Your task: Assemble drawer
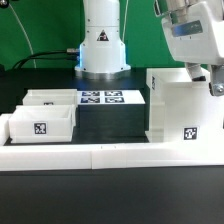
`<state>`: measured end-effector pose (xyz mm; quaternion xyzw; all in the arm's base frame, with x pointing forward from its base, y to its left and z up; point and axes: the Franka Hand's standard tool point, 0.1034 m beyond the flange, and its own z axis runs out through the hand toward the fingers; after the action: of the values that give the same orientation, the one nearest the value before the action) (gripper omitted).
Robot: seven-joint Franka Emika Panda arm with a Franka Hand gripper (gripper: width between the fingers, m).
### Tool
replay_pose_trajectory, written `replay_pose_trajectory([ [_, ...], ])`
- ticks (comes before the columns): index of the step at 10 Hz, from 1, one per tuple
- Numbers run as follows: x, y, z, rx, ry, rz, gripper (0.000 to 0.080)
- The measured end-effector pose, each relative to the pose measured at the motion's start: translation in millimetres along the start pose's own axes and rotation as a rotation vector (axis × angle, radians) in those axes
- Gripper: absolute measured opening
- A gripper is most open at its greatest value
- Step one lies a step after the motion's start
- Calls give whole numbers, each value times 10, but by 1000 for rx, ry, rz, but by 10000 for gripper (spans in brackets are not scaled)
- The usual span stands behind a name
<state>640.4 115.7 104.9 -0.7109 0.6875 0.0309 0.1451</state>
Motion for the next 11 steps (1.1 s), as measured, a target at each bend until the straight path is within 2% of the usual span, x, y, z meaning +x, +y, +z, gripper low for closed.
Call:
replay_pose_trajectory([
  [2, -3, 4, -1, 0, 0, -14, 648],
  [3, 7, 53, -61, -2, 0, -93, 648],
  [5, 22, 227, -246, -7, -2, -183, 649],
  [7, 38, 360, -348, -9, 2, -254, 649],
  [11, 38, 359, -327, -13, 2, -451, 649],
])
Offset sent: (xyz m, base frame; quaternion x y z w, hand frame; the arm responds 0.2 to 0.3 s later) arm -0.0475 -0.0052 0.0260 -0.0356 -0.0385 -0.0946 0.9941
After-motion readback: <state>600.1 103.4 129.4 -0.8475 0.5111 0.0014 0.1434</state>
